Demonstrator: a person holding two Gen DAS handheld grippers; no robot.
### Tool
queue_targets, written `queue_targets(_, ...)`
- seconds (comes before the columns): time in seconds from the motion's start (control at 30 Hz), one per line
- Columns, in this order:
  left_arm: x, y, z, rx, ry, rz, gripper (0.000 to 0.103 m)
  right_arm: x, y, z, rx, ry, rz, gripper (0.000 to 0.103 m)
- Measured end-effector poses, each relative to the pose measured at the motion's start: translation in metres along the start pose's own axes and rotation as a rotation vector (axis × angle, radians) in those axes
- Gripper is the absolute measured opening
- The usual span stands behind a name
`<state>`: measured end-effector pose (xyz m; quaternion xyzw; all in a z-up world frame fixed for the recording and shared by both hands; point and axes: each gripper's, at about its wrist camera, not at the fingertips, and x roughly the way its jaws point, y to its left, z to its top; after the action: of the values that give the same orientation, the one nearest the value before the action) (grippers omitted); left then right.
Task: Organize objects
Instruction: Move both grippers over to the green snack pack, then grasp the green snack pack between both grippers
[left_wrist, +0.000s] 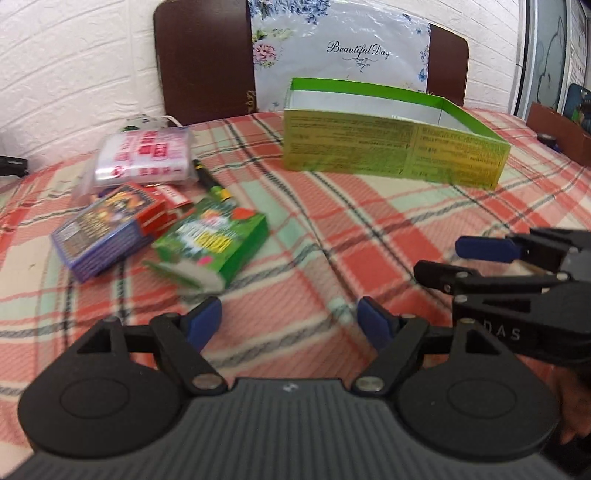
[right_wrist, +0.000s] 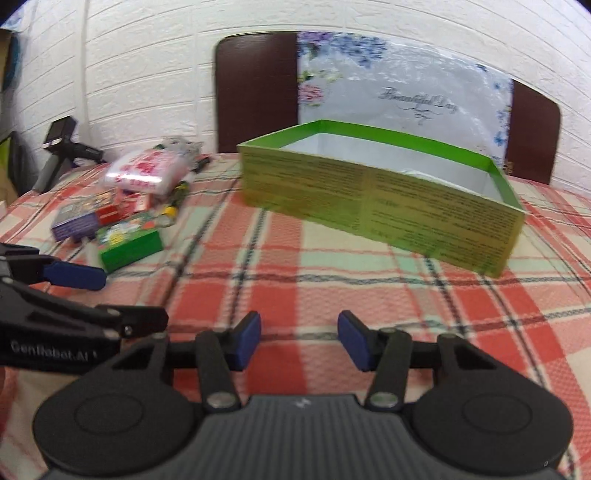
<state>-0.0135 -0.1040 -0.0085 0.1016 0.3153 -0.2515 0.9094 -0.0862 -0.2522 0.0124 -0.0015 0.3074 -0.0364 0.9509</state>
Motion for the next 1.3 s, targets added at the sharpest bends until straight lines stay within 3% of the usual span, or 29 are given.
queue_targets(0.3, -0.023, 0.049, -0.020, -0.097, -0.015, 0.064, 0.084, -0.010, 0.049, -0.007, -0.134, -0.009, 0.063, 0.046)
queue_targets(0.6, -0.041, 0.112, -0.039, -0.242, -0.044, 0.256, 0.086, -0.007, 0.080, -0.002, -0.219, -0.024, 0.121, 0.044)
queue_targets(0.77, -0.040, 0.116, -0.044, -0.234, -0.076, 0.259, 0.090, 0.021, 0.088, 0.030, -0.178, -0.015, 0.171, 0.060)
queue_targets(0.83, -0.039, 0.114, -0.044, -0.216, -0.081, 0.270, 0.091, 0.033, 0.096, 0.041, -0.198, -0.025, 0.190, 0.077)
queue_targets(0.93, -0.040, 0.118, -0.046, -0.227, -0.086, 0.258, 0.091, 0.053, 0.112, 0.050, -0.271, -0.036, 0.189, 0.090)
queue_targets(1.1, -0.041, 0.116, -0.047, -0.226, -0.089, 0.260, 0.091, 0.073, 0.114, 0.055, -0.245, -0.004, 0.222, 0.089)
queue_targets(1.3, -0.041, 0.120, -0.043, -0.245, -0.075, 0.236, 0.094, 0.067, 0.111, 0.051, -0.243, -0.010, 0.287, 0.068)
